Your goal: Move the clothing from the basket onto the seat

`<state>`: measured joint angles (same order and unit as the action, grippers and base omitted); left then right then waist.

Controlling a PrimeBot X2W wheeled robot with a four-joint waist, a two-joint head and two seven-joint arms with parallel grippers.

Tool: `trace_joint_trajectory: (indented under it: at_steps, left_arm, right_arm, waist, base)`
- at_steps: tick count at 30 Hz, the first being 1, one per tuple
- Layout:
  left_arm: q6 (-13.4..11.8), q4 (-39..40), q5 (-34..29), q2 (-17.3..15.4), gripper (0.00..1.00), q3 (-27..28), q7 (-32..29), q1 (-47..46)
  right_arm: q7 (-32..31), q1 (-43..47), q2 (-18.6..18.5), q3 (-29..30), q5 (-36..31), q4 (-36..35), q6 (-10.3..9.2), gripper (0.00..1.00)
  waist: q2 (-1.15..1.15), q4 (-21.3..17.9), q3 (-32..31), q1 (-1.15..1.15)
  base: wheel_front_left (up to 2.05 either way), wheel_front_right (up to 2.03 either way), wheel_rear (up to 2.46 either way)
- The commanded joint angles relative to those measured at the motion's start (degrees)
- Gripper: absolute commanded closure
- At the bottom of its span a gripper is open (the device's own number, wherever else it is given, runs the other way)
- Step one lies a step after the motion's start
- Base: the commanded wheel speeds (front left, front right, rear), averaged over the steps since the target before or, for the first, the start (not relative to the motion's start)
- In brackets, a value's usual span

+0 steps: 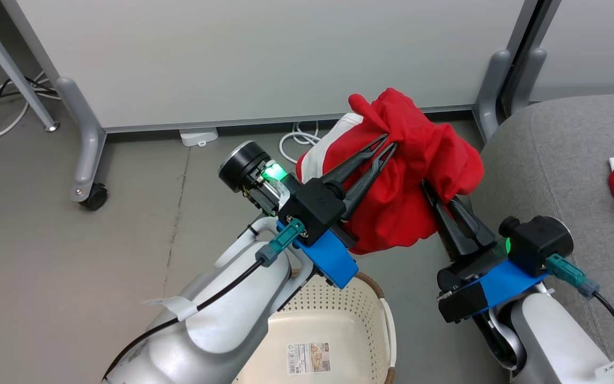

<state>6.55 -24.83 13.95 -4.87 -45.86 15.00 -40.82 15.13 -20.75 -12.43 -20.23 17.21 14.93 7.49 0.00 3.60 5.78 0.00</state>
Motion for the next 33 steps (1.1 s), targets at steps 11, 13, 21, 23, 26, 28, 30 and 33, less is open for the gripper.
trace_joint_trajectory:
  at_steps: [11,13,21,23,26,28,30,33]
  left_arm:
    - [-0.73,0.28,-0.85,-0.24,0.0,0.95,0.27,0.71]
    - [-0.71,0.24,-0.85,-0.29,0.0,1.02,0.27,0.78]
    - [-0.74,0.24,-1.13,-0.33,0.0,1.26,0.27,1.43]
    - [-0.73,0.24,-1.16,-0.37,0.0,1.26,0.27,1.66]
    - [-0.66,0.07,-1.23,-0.49,0.0,1.04,0.27,2.18]
    - [-0.6,-0.06,-1.25,-0.58,0.0,0.95,0.26,2.38]
    - [-0.53,-0.1,-1.25,-0.62,0.0,0.77,0.26,2.75]
    - [-0.43,-0.21,-1.29,-0.79,0.0,0.55,0.26,3.01]
  right_arm:
    - [0.01,1.03,0.59,0.72,0.17,-0.46,0.02,1.0]
    - [0.01,1.31,0.68,0.76,0.13,-0.47,0.02,1.0]
    - [0.01,2.01,0.93,1.21,0.21,-0.46,0.02,1.0]
    - [0.01,2.28,1.03,1.53,0.15,-0.51,0.02,1.0]
    - [0.01,2.61,1.17,2.21,0.01,-0.64,0.02,1.0]
    - [0.01,2.86,1.33,2.71,-0.2,-0.73,0.02,1.0]
    - [0.01,3.1,1.49,3.41,-0.38,-0.83,0.02,1.0]
    - [0.01,3.47,1.76,4.44,-0.64,-1.01,0.02,1.0]
  waist:
    - [0.0,-0.2,-0.04,0.0]
    - [0.0,-0.25,-0.13,0.0]
    - [0.0,-0.64,-0.4,0.0]
    - [0.0,-0.82,-0.32,0.0]
    - [0.0,-1.23,-0.11,0.0]
    - [0.0,-1.65,0.1,0.0]
    - [0.0,-2.15,0.35,0.0]
    - [0.0,-3.1,0.79,0.0]
  base:
    - [0.0,0.0,0.0]
    - [0.0,0.0,0.0]
    - [0.0,0.0,0.0]
    - [0.0,0.0,0.0]
    - [0.0,0.0,0.0]
    - [0.0,0.0,0.0]
    - [0.0,0.0,0.0]
    - [0.0,0.0,0.0]
